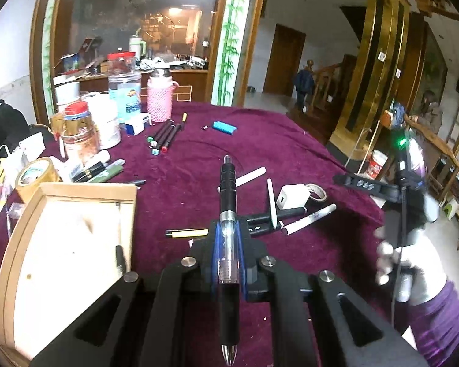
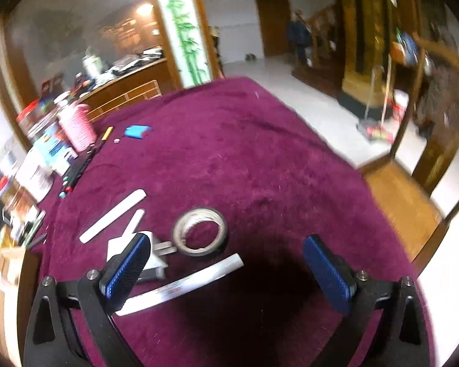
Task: Organize rigid objects
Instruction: 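Lift the black ballpoint pen upright with the left gripper, then carry the pen over the box with the left gripper while the right grasps a white marker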
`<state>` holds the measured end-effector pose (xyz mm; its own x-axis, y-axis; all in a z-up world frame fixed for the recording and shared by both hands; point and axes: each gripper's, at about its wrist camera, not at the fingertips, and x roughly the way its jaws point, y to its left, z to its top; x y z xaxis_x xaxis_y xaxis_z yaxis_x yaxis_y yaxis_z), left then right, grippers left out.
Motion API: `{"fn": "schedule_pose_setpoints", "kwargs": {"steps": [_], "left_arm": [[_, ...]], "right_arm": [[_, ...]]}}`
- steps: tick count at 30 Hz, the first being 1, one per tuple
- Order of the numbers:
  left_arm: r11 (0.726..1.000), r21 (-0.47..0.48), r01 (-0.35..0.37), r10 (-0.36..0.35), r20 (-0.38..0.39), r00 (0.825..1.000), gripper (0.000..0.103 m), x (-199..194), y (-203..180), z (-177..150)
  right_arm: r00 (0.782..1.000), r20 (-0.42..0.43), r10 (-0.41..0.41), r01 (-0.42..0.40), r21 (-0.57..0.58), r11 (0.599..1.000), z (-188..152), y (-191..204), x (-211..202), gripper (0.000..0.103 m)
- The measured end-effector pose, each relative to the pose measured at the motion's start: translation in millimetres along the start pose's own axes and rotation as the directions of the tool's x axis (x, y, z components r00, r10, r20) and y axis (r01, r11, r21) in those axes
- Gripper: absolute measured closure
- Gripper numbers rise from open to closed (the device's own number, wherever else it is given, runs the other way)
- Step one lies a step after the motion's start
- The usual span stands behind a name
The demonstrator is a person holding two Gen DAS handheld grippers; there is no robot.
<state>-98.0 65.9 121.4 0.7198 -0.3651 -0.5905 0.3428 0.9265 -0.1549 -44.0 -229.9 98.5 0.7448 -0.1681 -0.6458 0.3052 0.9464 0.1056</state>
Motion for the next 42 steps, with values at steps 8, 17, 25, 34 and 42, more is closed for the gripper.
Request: {"fn": "schedule_pose_setpoints", "kwargs": {"steps": [8, 17, 25, 34, 42], "left_arm": [[0.998, -0.057, 0.006, -0.003, 0.048, 0.999, 0.093, -28.3, 29.2, -11.2], [0.979, -0.048, -0.197, 0.2, 0.079, 0.977, 0.093, -51.8, 59.9, -25.7], [0.957, -0.066, -0.282, 0.285, 0.042, 0.958, 0.093, -45.6, 78.8, -30.3], [0.951, -0.061, -0.304, 0.305, 0.011, 0.952, 0.093, -41.3, 85.3, -34.9], [0.953, -0.073, -0.293, 0.291, -0.044, 0.956, 0.093, -29.3, 91.7, -39.6]], "right_arm": [[0.989, -0.09, 0.119, -0.128, -0.104, 0.986, -8.4, 40.2, -15.9, 0.001], [0.989, -0.115, 0.097, -0.114, -0.15, 0.982, -28.7, 69.0, -10.7, 0.001], [0.984, -0.143, 0.108, -0.134, -0.192, 0.972, -36.0, 100.3, -4.6, 0.001], [0.983, -0.152, 0.108, -0.133, -0.17, 0.976, -34.2, 103.7, -1.1, 0.001], [0.981, -0.165, 0.101, -0.13, -0.176, 0.976, -18.1, 114.4, 10.1, 0.001]]}}
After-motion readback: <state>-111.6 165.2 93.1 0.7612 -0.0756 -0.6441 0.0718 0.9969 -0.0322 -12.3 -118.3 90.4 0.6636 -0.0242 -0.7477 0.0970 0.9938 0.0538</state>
